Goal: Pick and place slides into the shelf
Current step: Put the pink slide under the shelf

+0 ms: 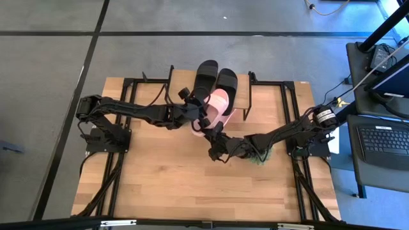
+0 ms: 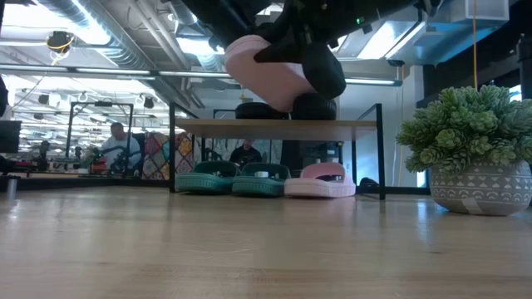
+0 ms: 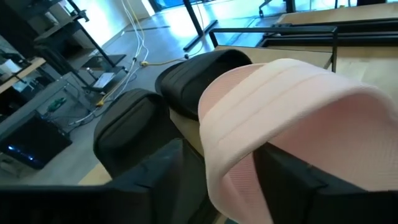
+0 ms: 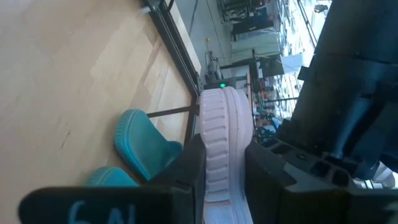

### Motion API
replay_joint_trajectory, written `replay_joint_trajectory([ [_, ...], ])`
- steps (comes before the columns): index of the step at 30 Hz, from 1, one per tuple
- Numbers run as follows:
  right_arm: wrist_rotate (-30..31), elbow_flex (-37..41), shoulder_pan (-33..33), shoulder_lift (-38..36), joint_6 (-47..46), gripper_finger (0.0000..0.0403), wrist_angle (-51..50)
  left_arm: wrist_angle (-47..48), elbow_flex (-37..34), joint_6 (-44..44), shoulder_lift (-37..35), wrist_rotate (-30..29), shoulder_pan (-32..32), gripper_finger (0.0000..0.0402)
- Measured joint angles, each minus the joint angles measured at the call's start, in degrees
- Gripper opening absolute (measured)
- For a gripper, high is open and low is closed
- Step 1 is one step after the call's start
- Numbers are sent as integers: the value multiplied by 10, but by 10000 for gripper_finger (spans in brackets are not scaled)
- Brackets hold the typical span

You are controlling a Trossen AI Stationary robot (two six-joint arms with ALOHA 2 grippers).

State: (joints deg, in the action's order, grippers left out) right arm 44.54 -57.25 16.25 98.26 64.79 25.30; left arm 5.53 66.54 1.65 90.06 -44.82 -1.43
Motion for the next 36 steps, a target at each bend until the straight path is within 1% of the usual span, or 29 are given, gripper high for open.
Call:
replay_joint_trajectory([
  [3,3,0,0,0,0,85,0,0,0,6,0,0,0,230],
  [5,8,0,0,0,0,85,0,0,-1,7,-4,0,2,252],
  [9,14,0,0,0,0,85,0,7,-1,15,-23,-22,18,271],
  [11,17,0,0,0,0,85,0,14,-1,23,-36,-50,31,273],
  [14,47,0,0,0,10,85,0,43,-1,31,-60,-109,52,273],
  [16,68,0,0,0,14,85,0,71,-1,19,-77,-147,63,273],
  [18,72,0,1,0,14,85,1,108,-1,-6,-92,-161,69,273],
  [21,73,0,9,0,13,85,4,180,0,-58,-115,-157,71,273],
  [24,72,1,20,-7,-2,85,4,267,-2,-129,-135,-160,70,273],
  [26,71,1,32,-20,-17,85,4,302,-15,-177,-158,-165,72,273],
  [29,73,4,57,-45,-39,82,-7,314,-55,-230,-199,-182,92,273],
  [34,69,4,110,-88,-89,75,-25,310,-147,-314,-275,-236,151,273],
  [36,69,4,131,-99,-91,74,-29,310,-180,-349,-300,-249,178,273],
])
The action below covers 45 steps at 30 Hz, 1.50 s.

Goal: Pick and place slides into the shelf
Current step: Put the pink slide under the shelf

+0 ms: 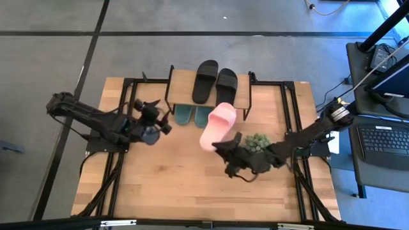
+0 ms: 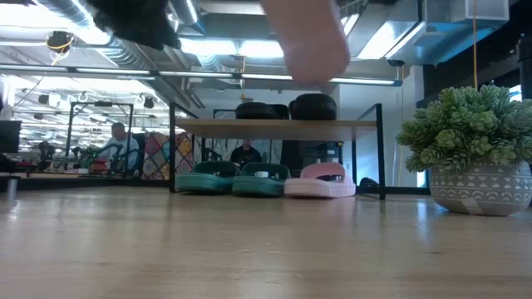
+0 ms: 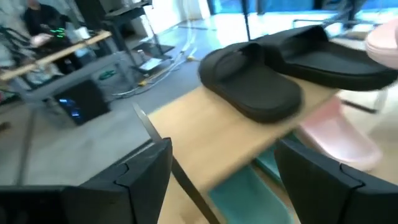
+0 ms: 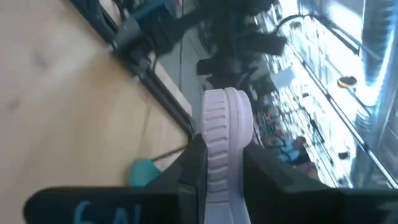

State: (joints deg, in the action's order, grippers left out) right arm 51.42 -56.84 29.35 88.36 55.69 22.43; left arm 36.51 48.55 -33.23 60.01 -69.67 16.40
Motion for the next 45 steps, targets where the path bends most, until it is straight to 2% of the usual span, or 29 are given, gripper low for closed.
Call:
replay_joint_trajectory([
  [9,0,0,73,-10,-54,73,-14,-2,-102,-125,-68,-63,96,273],
  [14,-2,0,99,-10,-173,73,-65,-1,-135,-172,-68,-68,110,273],
  [18,-27,0,117,-9,-266,73,-98,-1,-155,-200,-68,-67,111,273],
  [21,-57,0,130,-9,-318,73,-117,-1,-164,-207,-68,-67,111,273],
  [24,-63,0,134,-9,-352,72,-150,-1,-167,-207,-68,-65,110,273],
  [28,-61,0,115,6,-386,72,-169,-1,-167,-207,-68,-62,110,273],
  [38,-60,0,27,97,-397,72,-164,-1,-167,-207,-68,-42,110,273],
  [45,-59,-1,-8,117,-405,72,-163,-1,-167,-204,-68,-41,110,273],
])
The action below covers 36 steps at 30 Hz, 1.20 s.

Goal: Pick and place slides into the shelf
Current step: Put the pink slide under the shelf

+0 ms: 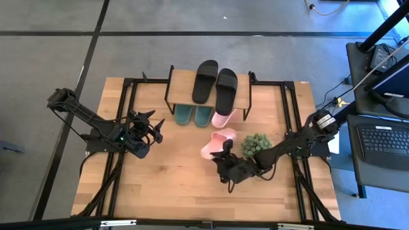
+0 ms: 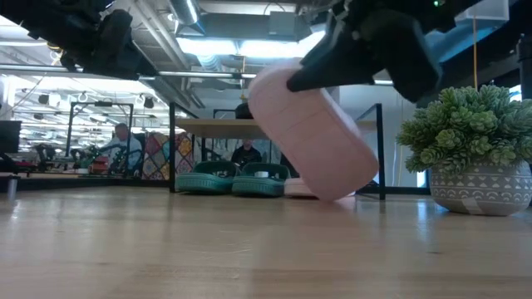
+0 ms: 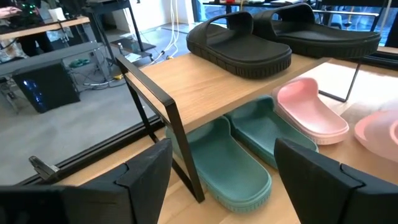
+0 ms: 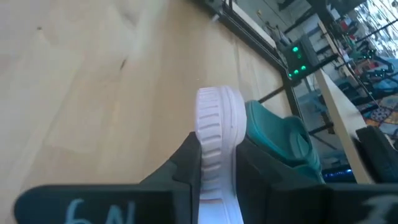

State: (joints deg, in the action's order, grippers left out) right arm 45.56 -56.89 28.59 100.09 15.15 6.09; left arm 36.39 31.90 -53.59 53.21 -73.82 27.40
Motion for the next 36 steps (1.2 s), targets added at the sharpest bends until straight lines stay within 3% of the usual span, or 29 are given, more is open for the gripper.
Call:
replay_joint_trajectory([
  [7,4,0,-19,0,-29,72,-11,3,0,1,0,0,0,273],
  [15,41,0,-38,0,-72,72,-92,5,0,1,0,0,0,273],
  [36,20,1,-81,34,-25,72,-92,9,0,2,0,12,0,273],
])
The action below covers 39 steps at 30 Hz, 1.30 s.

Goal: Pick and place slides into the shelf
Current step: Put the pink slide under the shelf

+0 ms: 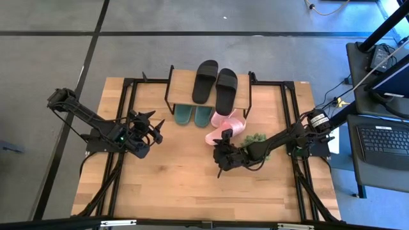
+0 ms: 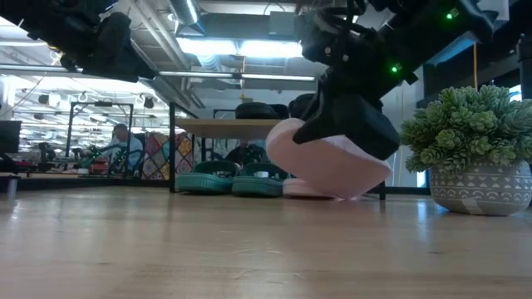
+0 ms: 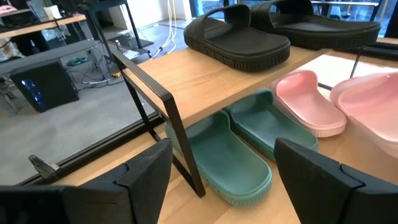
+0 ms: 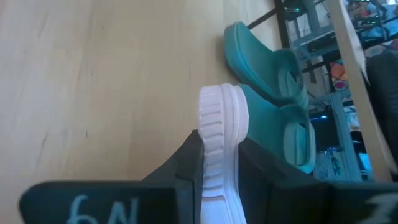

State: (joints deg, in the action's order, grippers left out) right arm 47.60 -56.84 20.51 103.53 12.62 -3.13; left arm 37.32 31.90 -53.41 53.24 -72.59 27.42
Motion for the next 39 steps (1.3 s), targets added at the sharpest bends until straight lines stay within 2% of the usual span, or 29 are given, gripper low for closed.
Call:
replay_joint_trajectory([
  [9,-16,0,0,0,22,75,25,5,0,0,0,1,0,273],
  [17,-17,0,0,0,25,110,25,6,0,0,0,1,0,273],
  [23,-20,0,0,0,21,116,22,6,0,0,0,1,0,273],
  [30,-110,0,0,0,11,117,8,6,0,0,0,1,0,273],
  [39,-119,0,2,0,-3,118,2,6,0,0,0,1,0,273],
])
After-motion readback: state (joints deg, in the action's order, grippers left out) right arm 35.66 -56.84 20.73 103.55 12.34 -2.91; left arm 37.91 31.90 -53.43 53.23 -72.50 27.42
